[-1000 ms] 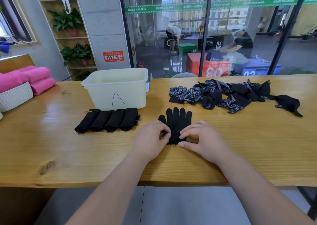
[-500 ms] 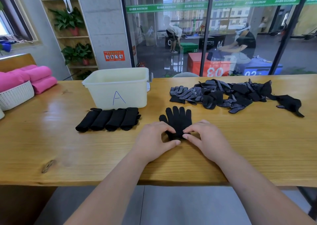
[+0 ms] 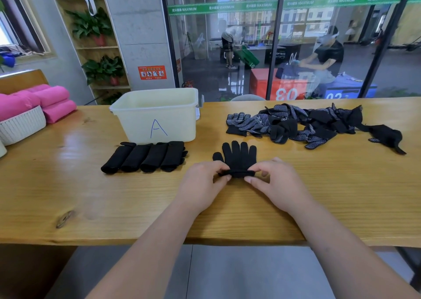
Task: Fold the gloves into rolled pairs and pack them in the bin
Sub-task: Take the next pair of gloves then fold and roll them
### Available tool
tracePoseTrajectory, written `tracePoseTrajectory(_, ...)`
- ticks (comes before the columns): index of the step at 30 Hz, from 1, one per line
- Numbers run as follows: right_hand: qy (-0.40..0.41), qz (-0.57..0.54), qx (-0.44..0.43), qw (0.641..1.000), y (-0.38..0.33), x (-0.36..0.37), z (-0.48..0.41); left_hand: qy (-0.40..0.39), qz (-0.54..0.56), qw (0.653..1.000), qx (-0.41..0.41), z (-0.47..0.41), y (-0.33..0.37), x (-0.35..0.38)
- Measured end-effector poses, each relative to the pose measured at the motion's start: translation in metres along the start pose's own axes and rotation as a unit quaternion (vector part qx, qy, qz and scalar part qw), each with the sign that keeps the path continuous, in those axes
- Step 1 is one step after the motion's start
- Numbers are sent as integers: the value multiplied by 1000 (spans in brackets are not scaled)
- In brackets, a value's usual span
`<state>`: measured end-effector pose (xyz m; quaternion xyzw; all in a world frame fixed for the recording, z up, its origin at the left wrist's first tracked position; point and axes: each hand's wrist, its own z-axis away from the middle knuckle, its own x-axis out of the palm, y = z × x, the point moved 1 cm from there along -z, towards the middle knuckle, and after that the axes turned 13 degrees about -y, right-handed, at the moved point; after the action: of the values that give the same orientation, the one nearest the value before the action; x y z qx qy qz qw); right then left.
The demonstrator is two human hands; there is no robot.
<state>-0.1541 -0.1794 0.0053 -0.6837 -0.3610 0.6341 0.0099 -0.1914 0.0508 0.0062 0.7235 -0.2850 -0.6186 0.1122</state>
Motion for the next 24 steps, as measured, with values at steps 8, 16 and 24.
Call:
tracePoseTrajectory(8,1,-114,5,993,5,3,-4,-9,92,995,-27,0,-2,-4)
tracePoseTrajectory(16,29,22,3,999,-4,6,-3,15,29,999,-4,-1,-1,-1)
tracePoseTrajectory(24,57,124,15,991,-7,11,-2,40,-67,996,39,-5,-6,7)
